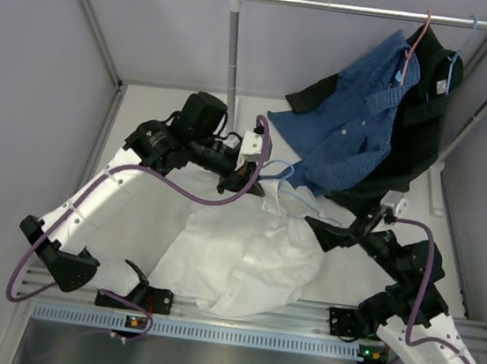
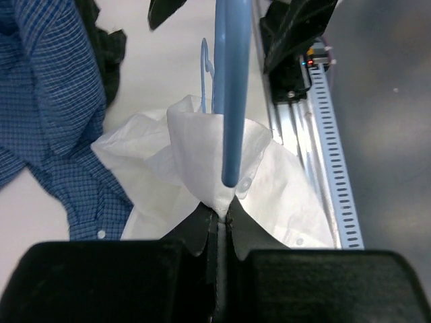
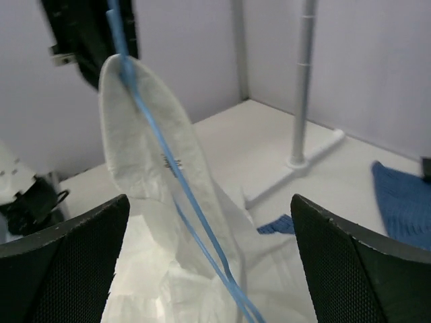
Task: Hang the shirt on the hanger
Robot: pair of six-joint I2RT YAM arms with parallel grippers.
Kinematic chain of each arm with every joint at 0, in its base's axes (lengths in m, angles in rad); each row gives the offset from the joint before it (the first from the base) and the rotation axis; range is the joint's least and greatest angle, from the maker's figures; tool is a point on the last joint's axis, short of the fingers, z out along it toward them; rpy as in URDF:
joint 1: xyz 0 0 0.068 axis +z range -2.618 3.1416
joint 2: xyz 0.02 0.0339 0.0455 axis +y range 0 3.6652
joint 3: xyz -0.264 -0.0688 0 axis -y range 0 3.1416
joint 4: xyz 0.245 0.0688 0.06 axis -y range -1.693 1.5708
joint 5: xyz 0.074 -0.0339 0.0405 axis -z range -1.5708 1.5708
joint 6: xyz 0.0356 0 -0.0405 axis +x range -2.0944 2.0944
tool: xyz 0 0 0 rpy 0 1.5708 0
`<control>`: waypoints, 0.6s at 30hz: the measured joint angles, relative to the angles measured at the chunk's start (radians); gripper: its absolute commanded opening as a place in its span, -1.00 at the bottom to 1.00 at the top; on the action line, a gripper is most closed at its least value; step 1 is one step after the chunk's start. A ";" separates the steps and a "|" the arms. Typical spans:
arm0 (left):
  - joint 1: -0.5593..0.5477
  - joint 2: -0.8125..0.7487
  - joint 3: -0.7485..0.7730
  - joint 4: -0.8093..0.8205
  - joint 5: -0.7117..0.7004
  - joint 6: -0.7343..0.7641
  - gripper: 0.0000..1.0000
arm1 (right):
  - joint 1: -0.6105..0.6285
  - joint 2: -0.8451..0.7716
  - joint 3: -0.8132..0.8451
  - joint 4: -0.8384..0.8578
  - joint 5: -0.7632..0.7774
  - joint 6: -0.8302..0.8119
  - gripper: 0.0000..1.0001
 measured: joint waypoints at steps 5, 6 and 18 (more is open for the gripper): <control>0.000 -0.069 -0.101 0.088 -0.140 -0.061 -1.00 | 0.000 -0.113 0.012 -0.251 0.275 0.077 0.87; 0.000 -0.087 -0.121 0.105 -0.164 -0.074 -1.00 | 0.000 -0.118 0.012 -0.288 0.285 0.092 0.79; 0.000 -0.184 -0.146 0.215 -0.274 -0.170 -1.00 | 0.001 0.005 -0.146 -0.304 0.150 0.206 0.20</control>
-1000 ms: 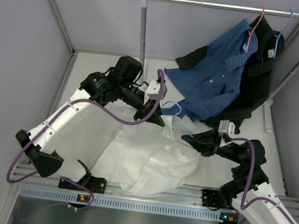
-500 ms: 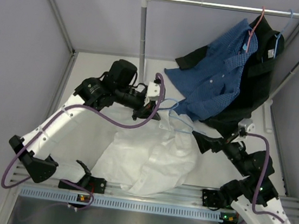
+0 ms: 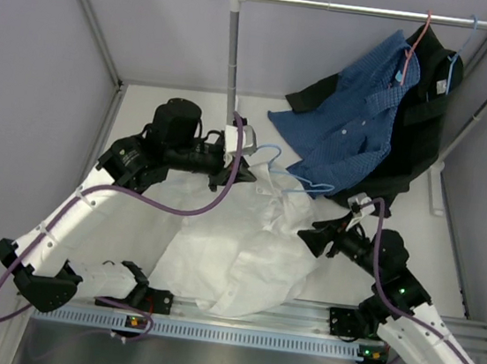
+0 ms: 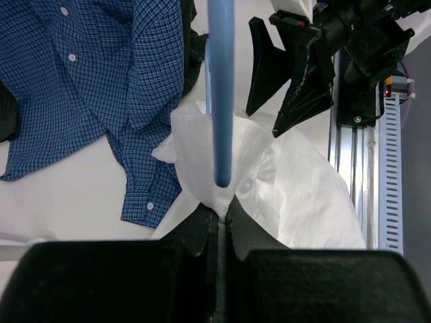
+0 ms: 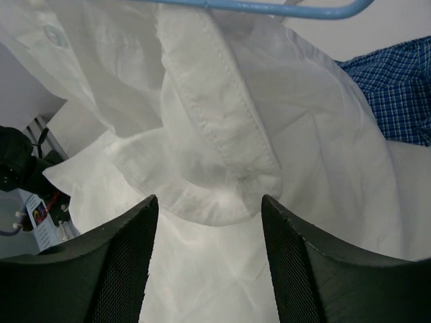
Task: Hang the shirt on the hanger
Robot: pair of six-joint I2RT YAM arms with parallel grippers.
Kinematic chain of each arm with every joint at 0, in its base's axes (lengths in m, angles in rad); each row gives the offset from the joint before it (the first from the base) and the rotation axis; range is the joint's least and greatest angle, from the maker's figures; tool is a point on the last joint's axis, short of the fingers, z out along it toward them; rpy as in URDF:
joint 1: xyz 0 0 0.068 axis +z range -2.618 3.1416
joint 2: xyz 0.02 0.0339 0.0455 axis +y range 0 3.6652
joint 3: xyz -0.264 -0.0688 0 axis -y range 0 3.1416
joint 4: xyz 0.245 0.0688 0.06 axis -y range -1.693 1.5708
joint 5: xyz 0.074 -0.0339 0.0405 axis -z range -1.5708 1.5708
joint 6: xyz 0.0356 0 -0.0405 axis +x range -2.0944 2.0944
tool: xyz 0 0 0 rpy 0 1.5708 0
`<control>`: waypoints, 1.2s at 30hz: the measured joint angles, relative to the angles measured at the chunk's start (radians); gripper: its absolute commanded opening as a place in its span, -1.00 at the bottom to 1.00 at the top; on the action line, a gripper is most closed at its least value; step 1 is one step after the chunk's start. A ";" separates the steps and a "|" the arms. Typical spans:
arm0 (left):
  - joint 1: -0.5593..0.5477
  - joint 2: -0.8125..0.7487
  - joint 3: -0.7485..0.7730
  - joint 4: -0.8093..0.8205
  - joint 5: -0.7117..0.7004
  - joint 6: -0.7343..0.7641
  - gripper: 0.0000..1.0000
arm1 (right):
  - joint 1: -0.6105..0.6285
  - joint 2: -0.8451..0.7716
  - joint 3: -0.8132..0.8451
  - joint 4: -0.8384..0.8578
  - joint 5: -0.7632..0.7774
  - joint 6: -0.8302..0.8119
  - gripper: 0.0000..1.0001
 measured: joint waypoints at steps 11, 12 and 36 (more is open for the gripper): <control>0.000 -0.001 -0.003 0.016 -0.008 -0.022 -1.00 | 0.000 0.154 -0.008 0.121 0.087 -0.028 0.53; 0.000 -0.003 -0.006 0.020 -0.008 -0.022 -1.00 | -0.001 0.147 -0.008 0.124 0.100 -0.028 0.50; 0.000 -0.044 -0.063 0.078 -0.057 -0.050 -1.00 | -0.027 0.076 -0.009 0.104 0.179 -0.027 -1.00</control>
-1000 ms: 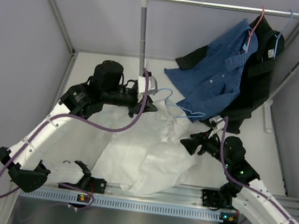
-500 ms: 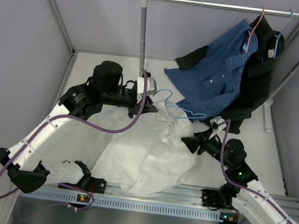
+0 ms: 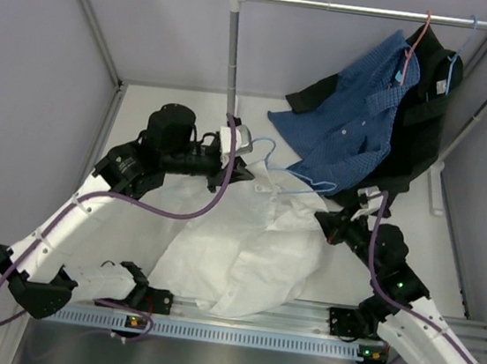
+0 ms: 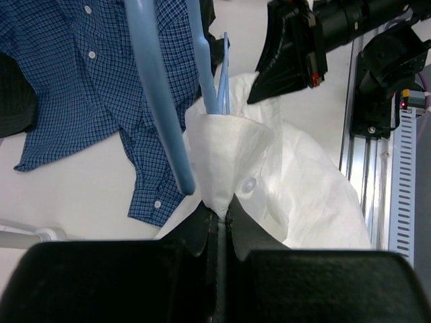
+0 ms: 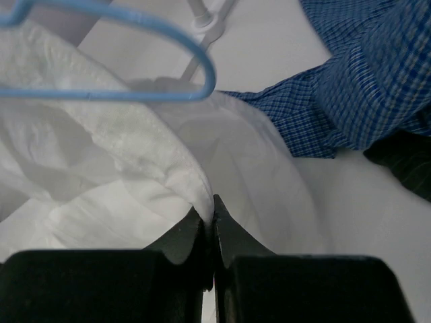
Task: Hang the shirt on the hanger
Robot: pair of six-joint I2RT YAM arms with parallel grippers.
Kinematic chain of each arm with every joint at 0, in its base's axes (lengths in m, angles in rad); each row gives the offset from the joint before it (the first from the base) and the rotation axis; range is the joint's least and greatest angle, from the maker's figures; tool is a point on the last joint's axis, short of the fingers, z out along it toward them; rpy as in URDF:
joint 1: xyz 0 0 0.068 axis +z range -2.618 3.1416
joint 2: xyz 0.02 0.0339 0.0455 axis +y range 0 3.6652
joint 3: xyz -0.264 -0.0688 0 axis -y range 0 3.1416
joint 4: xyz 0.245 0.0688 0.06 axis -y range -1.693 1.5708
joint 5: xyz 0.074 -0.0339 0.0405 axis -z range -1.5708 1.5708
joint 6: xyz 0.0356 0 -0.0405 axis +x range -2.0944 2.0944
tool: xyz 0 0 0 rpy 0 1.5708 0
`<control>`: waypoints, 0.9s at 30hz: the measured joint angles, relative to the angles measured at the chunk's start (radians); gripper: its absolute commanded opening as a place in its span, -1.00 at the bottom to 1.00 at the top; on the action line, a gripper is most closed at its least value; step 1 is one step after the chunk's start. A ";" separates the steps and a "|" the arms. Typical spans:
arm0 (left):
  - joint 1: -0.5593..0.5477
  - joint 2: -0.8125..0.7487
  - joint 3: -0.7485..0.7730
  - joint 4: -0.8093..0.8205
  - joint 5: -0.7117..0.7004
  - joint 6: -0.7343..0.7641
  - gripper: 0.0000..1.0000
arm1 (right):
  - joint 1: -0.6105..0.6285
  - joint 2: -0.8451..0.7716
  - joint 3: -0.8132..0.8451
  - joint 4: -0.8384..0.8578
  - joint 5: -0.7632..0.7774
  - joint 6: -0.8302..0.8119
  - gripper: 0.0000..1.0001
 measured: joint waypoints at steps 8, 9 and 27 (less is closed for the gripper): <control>0.000 -0.088 -0.102 0.018 -0.031 0.014 -1.00 | -0.055 0.172 0.314 -0.253 0.211 -0.021 -1.00; 0.000 -0.100 -0.116 0.021 -0.034 0.017 -1.00 | -0.067 0.183 0.347 -0.277 0.222 -0.021 -1.00; -0.002 0.039 -0.056 0.066 -0.292 -0.150 -1.00 | -0.109 0.262 0.610 -0.427 0.002 0.016 -1.00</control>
